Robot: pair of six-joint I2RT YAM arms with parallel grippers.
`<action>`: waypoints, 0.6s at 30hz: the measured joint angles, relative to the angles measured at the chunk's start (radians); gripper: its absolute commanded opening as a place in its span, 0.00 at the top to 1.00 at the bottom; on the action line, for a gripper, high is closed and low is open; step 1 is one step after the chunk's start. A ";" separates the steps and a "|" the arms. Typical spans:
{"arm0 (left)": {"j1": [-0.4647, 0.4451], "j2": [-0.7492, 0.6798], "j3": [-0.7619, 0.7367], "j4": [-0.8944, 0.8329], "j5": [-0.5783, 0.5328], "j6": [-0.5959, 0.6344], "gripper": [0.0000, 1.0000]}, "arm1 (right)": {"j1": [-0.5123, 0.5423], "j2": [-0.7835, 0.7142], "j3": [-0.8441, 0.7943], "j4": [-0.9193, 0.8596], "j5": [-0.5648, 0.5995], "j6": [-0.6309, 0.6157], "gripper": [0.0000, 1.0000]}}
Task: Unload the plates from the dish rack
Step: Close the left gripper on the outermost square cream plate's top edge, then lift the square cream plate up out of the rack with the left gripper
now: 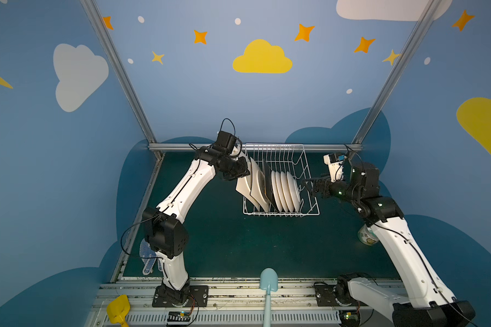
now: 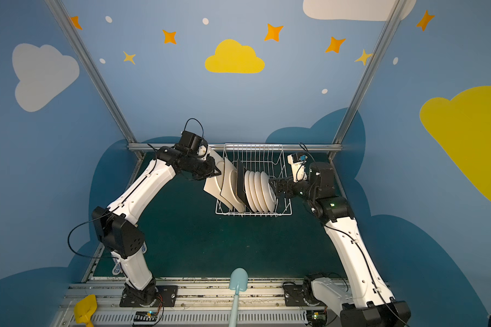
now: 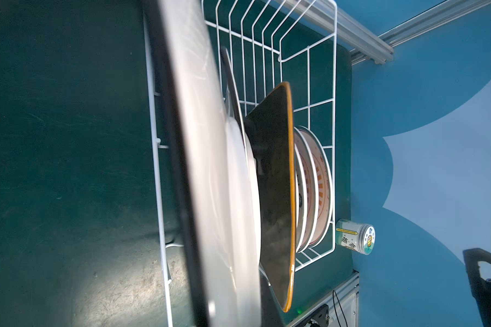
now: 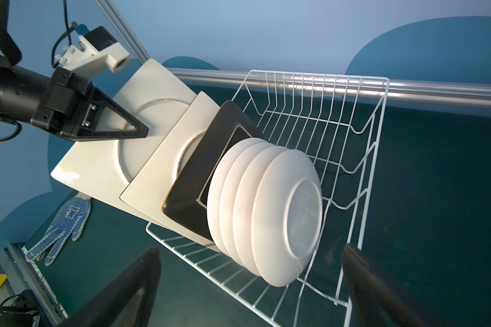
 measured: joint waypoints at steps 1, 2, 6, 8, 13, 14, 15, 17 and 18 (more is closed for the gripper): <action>0.002 0.000 0.003 -0.006 0.001 0.003 0.97 | 0.000 0.000 0.000 0.000 0.002 0.002 0.01; 0.002 -0.001 0.003 -0.010 0.002 0.007 0.97 | 0.000 0.000 0.000 0.000 0.002 0.002 0.01; 0.009 -0.003 0.003 -0.032 0.004 0.019 0.97 | 0.000 0.000 0.000 0.000 0.002 0.005 0.01; 0.012 -0.007 0.003 -0.039 0.004 0.024 0.97 | 0.000 0.000 0.000 0.000 0.002 0.007 0.01; 0.023 -0.040 0.003 -0.062 0.004 0.040 0.97 | 0.000 0.000 0.000 0.000 0.001 0.018 0.01; 0.025 -0.047 0.003 -0.065 0.004 0.041 0.97 | 0.000 0.000 0.000 0.000 0.001 0.019 0.01; 0.028 -0.055 0.003 -0.067 0.004 0.043 0.97 | 0.000 0.000 0.000 0.001 0.000 0.021 0.01; 0.033 -0.068 0.003 -0.069 0.004 0.045 0.97 | 0.000 0.000 0.000 0.001 -0.003 0.023 0.01; 0.035 -0.073 0.003 -0.069 0.004 0.046 0.97 | 0.000 0.000 0.000 0.001 -0.005 0.024 0.01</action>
